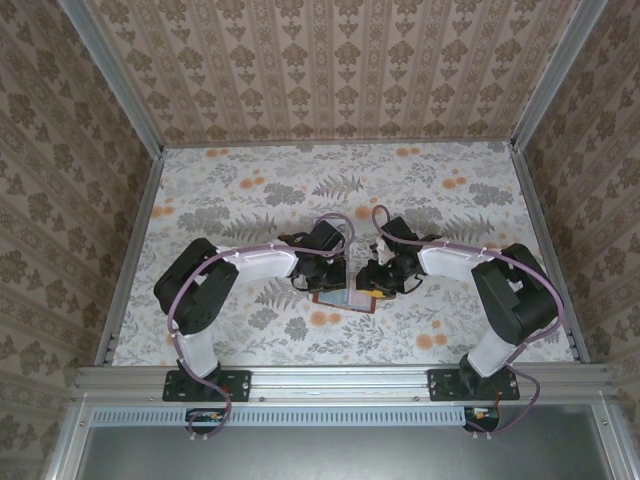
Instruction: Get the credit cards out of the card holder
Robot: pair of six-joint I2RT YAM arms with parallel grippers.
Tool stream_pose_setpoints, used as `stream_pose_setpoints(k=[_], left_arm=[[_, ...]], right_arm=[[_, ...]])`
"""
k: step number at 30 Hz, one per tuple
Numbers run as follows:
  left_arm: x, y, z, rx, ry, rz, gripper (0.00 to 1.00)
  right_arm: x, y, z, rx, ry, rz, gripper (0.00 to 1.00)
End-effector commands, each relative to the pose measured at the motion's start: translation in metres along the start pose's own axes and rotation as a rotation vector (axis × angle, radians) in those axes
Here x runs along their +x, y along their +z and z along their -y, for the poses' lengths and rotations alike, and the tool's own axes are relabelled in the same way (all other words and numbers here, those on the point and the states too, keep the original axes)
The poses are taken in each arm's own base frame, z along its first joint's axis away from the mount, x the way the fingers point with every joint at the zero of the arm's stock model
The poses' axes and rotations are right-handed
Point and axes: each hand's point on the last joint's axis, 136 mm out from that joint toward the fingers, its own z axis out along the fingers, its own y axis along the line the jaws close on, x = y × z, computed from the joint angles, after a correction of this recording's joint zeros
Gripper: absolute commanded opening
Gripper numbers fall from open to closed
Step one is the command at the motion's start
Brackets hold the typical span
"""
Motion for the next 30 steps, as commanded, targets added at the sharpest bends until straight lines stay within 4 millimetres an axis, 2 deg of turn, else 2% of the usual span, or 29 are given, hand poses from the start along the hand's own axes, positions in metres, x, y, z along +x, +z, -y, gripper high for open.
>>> stream_pose_setpoints(k=[1,4,9,18,22,25,30], left_arm=[[-0.002,-0.010,0.001,0.022,0.007,0.022,0.03],[-0.003,-0.009,0.013,0.088,0.004,0.026,0.07],[-0.003,-0.005,0.021,0.121,0.003,0.014,0.11],[-0.001,0.002,0.019,0.126,-0.005,0.003,0.20],[0.001,0.008,0.016,0.125,-0.014,-0.010,0.20],[0.001,0.011,0.015,0.132,-0.018,-0.017,0.19],[0.002,0.015,0.013,0.133,-0.026,-0.022,0.15]], right_arm=[[0.005,-0.006,0.009,0.049,0.014,0.004,0.39],[0.004,-0.012,0.001,0.016,0.011,0.022,0.38],[0.001,-0.019,0.006,0.055,0.013,0.059,0.36],[0.002,-0.006,0.021,0.112,0.027,0.024,0.36],[0.003,0.001,0.016,0.065,0.033,0.000,0.35],[0.004,0.005,0.013,0.039,0.037,-0.009,0.30],[0.004,0.006,0.013,0.037,0.036,-0.015,0.27]])
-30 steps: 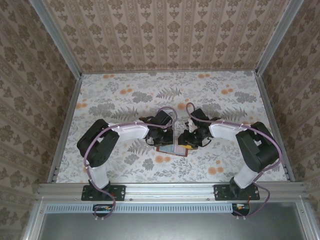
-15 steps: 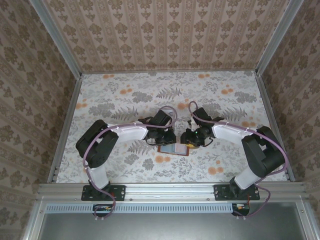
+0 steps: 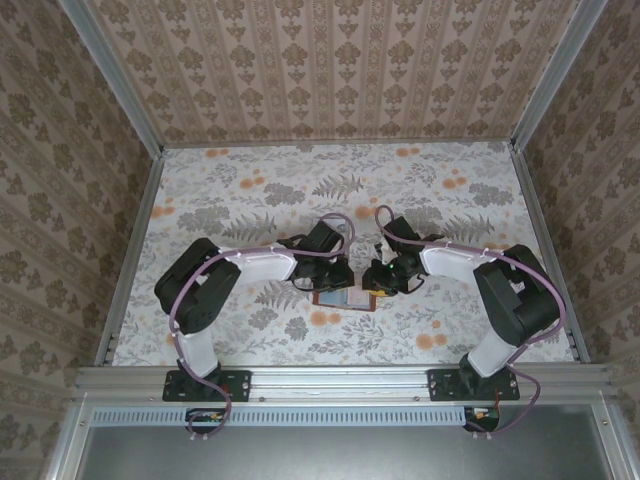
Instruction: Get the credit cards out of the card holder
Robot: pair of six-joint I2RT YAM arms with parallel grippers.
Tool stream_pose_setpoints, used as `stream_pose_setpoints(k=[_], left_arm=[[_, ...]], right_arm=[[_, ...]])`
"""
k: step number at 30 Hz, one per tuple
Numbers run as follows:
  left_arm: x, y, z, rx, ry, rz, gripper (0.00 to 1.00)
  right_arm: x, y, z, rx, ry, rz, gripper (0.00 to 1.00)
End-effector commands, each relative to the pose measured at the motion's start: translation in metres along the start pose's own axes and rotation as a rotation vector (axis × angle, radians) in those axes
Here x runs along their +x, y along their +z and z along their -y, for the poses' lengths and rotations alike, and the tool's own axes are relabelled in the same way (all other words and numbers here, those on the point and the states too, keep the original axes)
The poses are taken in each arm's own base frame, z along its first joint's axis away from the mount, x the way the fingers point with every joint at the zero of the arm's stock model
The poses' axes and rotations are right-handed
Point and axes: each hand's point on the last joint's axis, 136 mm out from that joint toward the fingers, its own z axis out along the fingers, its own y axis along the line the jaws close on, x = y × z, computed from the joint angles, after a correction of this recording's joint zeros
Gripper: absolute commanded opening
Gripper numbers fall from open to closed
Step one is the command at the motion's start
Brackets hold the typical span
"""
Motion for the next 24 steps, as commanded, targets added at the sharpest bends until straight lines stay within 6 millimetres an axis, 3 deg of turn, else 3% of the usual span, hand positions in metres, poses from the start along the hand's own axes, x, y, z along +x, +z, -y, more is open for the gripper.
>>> stream_pose_setpoints(k=[1,17,24], left_arm=[[0.005,0.007,-0.009,-0.010,-0.024,-0.025,0.14],[0.006,-0.013,-0.028,-0.157,0.005,0.001,0.19],[0.002,-0.020,-0.015,-0.119,0.019,0.025,0.20]], right_arm=[[0.005,0.006,0.003,-0.005,0.011,-0.028,0.27],[0.004,-0.001,0.005,0.027,0.001,-0.011,0.23],[0.002,-0.008,0.002,0.028,-0.007,0.004,0.23]])
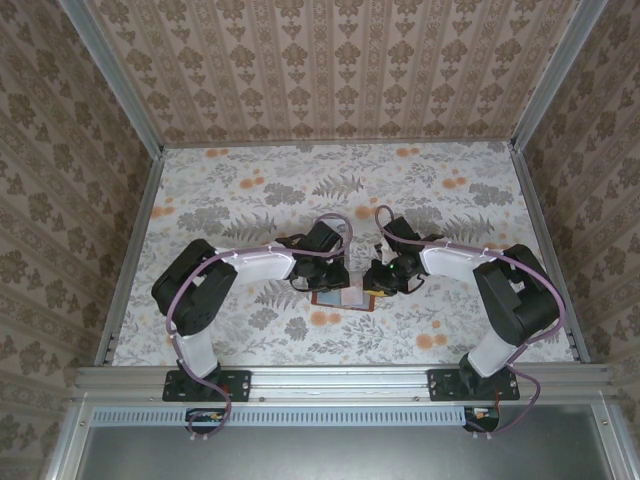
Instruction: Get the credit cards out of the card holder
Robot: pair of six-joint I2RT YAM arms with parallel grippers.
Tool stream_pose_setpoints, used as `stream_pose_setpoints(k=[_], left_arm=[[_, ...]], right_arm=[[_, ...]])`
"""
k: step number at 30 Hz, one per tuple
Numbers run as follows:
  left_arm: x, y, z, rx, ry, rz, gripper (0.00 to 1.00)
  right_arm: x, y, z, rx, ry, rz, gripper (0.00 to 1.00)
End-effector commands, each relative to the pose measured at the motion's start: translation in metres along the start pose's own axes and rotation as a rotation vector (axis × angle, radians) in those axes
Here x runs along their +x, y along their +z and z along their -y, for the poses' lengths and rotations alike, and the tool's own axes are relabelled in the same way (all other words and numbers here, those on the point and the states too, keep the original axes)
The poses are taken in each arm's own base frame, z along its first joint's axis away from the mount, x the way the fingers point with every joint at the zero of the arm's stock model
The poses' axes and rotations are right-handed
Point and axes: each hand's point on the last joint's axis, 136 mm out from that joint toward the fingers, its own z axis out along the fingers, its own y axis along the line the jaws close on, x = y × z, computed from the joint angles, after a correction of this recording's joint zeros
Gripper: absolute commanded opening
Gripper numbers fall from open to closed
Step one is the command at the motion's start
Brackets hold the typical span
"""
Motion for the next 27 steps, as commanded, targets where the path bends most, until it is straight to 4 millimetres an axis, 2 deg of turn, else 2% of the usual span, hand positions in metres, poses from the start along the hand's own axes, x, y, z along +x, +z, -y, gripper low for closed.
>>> stream_pose_setpoints(k=[1,7,14,17,22,27], left_arm=[[-0.001,-0.014,0.003,-0.016,0.022,0.025,0.21],[-0.006,-0.027,0.006,-0.013,0.026,0.061,0.25],[0.000,-0.013,0.004,0.022,-0.003,0.016,0.29],[0.002,-0.006,0.003,0.036,-0.017,0.000,0.31],[0.005,0.000,-0.006,0.011,-0.035,-0.017,0.31],[0.006,0.000,-0.011,-0.008,-0.038,-0.014,0.32]], right_arm=[[0.001,-0.010,0.000,0.023,-0.008,0.013,0.23],[-0.002,-0.018,-0.015,-0.024,-0.019,0.039,0.21],[0.000,-0.010,-0.035,-0.104,-0.038,0.006,0.21],[0.001,-0.001,-0.031,-0.093,-0.031,-0.016,0.21],[0.004,0.011,-0.013,-0.026,-0.006,-0.045,0.20],[0.008,0.015,-0.007,-0.006,-0.004,-0.058,0.20]])
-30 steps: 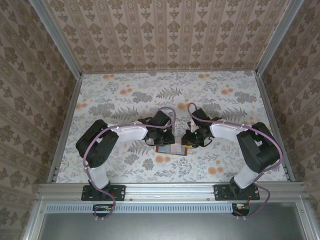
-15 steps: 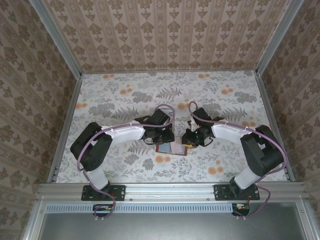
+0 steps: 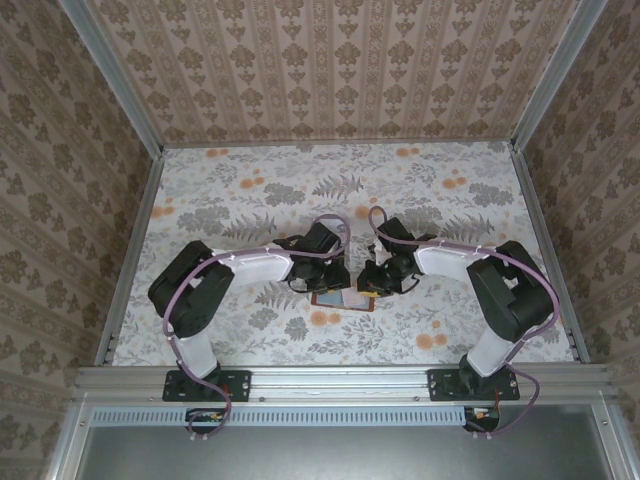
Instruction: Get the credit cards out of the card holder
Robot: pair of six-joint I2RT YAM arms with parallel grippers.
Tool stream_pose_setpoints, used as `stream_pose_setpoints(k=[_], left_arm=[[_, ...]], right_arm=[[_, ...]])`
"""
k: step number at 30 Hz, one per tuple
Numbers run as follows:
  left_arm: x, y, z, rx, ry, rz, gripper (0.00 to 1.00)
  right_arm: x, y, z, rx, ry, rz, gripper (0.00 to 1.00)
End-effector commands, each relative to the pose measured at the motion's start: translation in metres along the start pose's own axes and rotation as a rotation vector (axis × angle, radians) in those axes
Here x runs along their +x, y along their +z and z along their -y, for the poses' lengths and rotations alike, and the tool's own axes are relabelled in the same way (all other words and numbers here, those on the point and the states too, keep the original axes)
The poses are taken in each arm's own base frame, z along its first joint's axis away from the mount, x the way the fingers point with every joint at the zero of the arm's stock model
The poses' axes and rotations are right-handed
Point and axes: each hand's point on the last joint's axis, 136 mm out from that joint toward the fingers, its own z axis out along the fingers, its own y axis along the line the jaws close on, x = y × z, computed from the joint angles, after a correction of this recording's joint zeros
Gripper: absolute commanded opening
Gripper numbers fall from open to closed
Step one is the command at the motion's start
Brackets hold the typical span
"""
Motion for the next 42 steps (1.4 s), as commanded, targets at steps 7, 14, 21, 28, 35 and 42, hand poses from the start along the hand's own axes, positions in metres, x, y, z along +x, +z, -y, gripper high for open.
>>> stream_pose_setpoints(k=[7,14,21,28,35,42], left_arm=[[-0.003,0.005,0.008,0.078,-0.028,0.004,0.26],[-0.005,0.000,0.008,0.080,-0.024,0.025,0.13],[-0.006,-0.006,0.002,0.060,0.003,0.034,0.05],[0.000,-0.022,-0.002,0.004,0.075,-0.007,0.03],[0.002,-0.041,-0.007,-0.073,0.158,-0.039,0.02],[-0.005,-0.067,-0.006,-0.153,0.291,-0.040,0.01]], right_arm=[[0.004,0.005,0.007,0.030,0.014,-0.023,0.20],[0.006,0.004,0.009,0.036,0.014,-0.024,0.20],[0.006,0.003,0.014,0.067,0.012,-0.019,0.20],[0.006,0.000,0.018,0.098,0.000,-0.014,0.20],[0.004,-0.001,0.018,0.103,-0.001,-0.012,0.20],[0.003,-0.006,0.014,0.101,-0.013,-0.004,0.20]])
